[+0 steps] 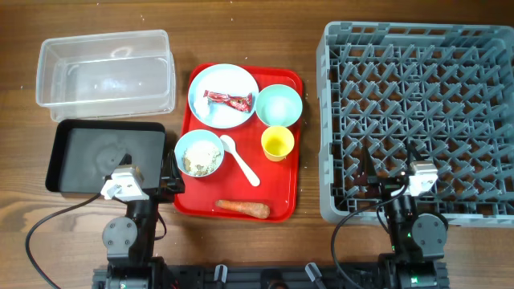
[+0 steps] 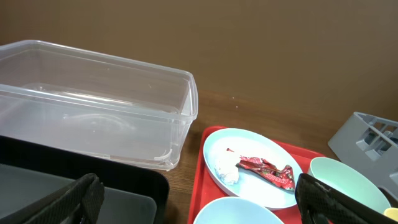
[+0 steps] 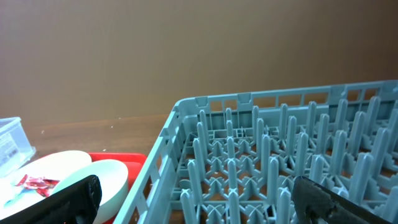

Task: Sort waste into correct bins and load items into the dishwasher rack

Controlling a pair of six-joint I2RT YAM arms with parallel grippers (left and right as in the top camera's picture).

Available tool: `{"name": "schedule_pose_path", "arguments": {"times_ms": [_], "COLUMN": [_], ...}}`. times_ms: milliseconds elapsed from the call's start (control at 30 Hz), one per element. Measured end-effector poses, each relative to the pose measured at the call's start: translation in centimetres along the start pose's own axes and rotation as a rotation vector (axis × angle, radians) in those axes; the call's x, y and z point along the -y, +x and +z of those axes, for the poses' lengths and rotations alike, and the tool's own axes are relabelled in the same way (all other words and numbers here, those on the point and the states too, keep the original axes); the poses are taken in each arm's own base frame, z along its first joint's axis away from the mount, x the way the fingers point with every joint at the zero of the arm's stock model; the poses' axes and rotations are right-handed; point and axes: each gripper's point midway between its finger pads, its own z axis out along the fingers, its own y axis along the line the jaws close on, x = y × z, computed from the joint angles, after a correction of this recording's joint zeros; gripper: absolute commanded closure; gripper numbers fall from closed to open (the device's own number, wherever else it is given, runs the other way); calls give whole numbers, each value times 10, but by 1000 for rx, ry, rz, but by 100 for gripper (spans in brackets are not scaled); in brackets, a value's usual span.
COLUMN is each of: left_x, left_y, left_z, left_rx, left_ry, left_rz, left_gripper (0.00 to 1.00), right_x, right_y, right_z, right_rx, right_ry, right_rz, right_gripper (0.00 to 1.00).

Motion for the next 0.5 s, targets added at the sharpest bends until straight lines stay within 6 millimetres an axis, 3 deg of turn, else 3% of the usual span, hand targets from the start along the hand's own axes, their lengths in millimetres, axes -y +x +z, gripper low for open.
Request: {"name": "schedule_pose_path", "arguments": {"times_ms": [133, 267, 400, 500], "left_x": [2, 5, 7, 11], "left_y": [1, 6, 11, 0], "left_z": [0, -1, -5, -6], "left_rx": [-4, -52, -159, -203], "left_ry": [14, 27, 17, 8], "left_rz": [-1, -14, -27, -33], "left_gripper": [0, 0, 0, 0], "right_x": [-6, -11, -18, -21], "right_y": [5, 24, 5, -10], "right_z": [0, -1, -3, -1], "right_rx": [-23, -137, -203, -243], "right_ry": [-36, -62, -78, -75], "right_rz": [25, 42, 52, 56], "right_gripper": [0, 0, 0, 0]}}
